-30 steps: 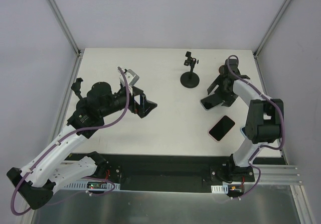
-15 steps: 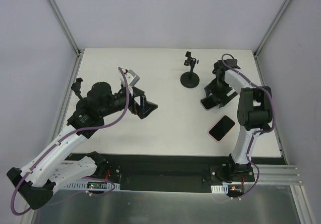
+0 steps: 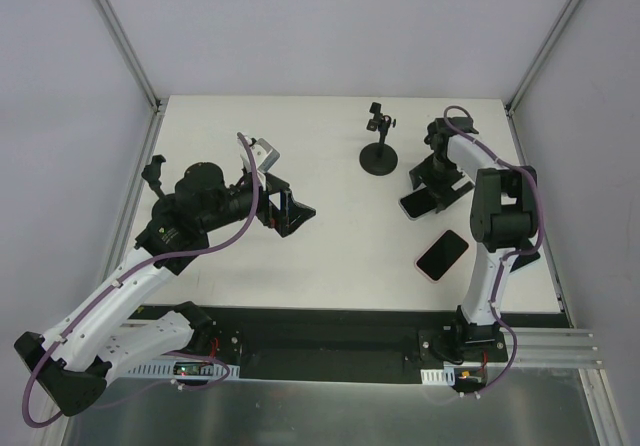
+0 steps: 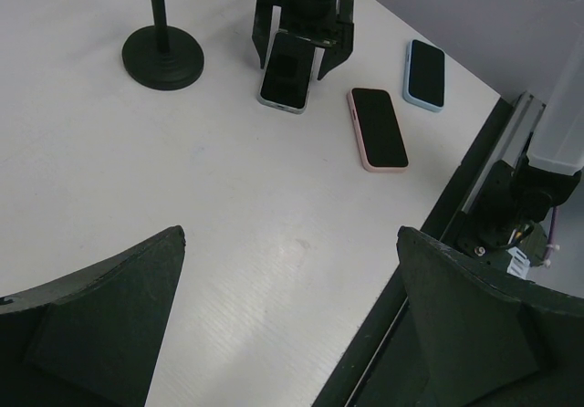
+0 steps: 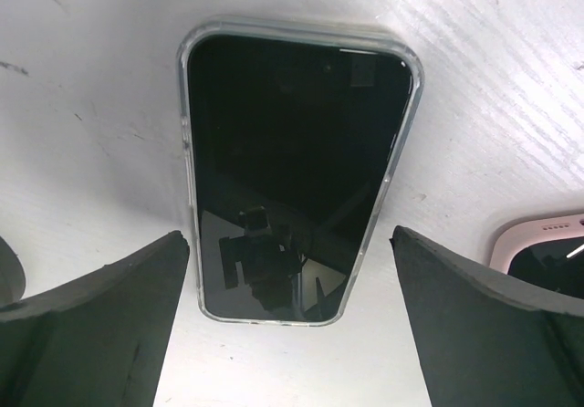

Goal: Place the phone on the phone stand

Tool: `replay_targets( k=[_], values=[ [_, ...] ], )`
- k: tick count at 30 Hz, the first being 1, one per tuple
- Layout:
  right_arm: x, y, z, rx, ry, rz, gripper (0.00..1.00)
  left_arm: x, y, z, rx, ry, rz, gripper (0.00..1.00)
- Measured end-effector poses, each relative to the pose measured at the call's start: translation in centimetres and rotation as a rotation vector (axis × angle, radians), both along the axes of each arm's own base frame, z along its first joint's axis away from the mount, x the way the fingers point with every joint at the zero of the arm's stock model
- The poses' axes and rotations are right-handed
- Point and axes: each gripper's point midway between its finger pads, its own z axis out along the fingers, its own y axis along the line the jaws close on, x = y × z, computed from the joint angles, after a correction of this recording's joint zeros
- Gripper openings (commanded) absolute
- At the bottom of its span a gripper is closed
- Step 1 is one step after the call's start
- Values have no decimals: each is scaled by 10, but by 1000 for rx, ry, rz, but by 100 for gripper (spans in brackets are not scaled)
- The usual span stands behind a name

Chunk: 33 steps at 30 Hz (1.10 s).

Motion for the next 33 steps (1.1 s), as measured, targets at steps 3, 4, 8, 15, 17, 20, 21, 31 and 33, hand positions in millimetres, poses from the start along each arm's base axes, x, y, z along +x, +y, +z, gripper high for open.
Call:
replay_targets(
  k=[3,4,8,15,17,20,21,31,33],
  values=[
    [1,-3,0,-1,0,-14,96,0,0,0,0,1,0,99],
    [2,-4,0,-2,-1,-21,96,0,0,0,-1,1,0,99],
    [7,-8,-3,-6,1,-42,97,0,0,0,-2,2,-1,99],
    [17,-9,-9,-9,11,-54,97,-3,-2,0,-5,5,-18,99],
    [18,-10,-9,-11,15,-55,96,-3,-2,0,-5,5,-18,99],
    [19,-10,-8,-13,23,-55,91,-3,-2,0,-5,5,-18,99],
    [19,-10,-8,-13,25,-55,88,-3,-2,0,-5,5,-18,99],
    [11,-11,-7,-21,10,-43,1,-3,-2,0,-4,6,-18,99],
    [9,-12,-6,-21,-12,-31,1,-3,-2,0,-3,7,-18,99]
  ],
)
